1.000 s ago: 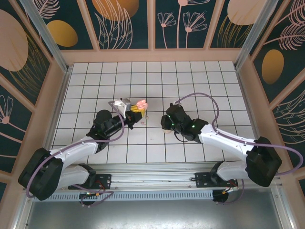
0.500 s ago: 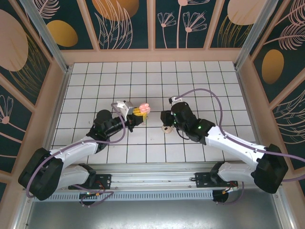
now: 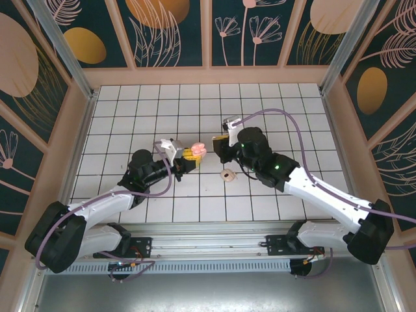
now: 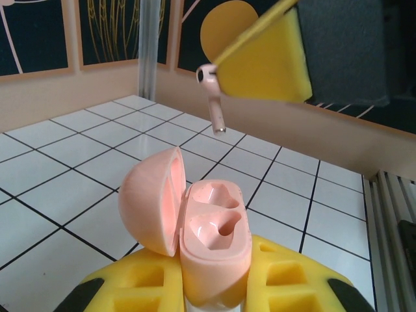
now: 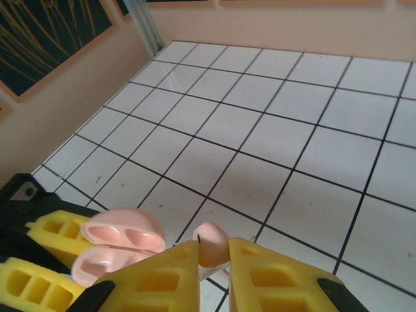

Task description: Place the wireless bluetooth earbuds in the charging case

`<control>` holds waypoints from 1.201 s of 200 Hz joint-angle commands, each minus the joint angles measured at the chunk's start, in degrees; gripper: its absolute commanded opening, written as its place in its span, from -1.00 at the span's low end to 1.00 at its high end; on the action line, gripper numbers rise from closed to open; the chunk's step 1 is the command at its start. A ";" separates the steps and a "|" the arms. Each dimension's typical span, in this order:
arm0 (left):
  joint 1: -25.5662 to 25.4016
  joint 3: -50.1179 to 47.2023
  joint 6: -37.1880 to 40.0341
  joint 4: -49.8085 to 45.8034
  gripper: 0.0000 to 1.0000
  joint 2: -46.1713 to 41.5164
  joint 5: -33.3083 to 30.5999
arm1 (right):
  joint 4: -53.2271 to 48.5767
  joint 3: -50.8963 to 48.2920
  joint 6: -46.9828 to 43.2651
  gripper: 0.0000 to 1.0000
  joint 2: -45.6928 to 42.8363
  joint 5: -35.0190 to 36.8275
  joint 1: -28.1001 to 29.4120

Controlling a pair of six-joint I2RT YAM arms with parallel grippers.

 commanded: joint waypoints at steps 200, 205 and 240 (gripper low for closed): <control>0.25 0.89 1.37 1.14 -1.00 -1.56 2.72 | -3.38 5.60 -8.15 -0.68 4.48 -5.85 3.96; 0.24 0.93 1.35 1.15 -1.00 -1.58 2.70 | -3.57 5.63 -8.25 -0.68 4.57 -5.86 4.03; 0.18 0.93 1.37 1.08 -1.00 -1.83 2.58 | -4.59 5.78 -8.56 -0.69 4.78 -5.90 4.33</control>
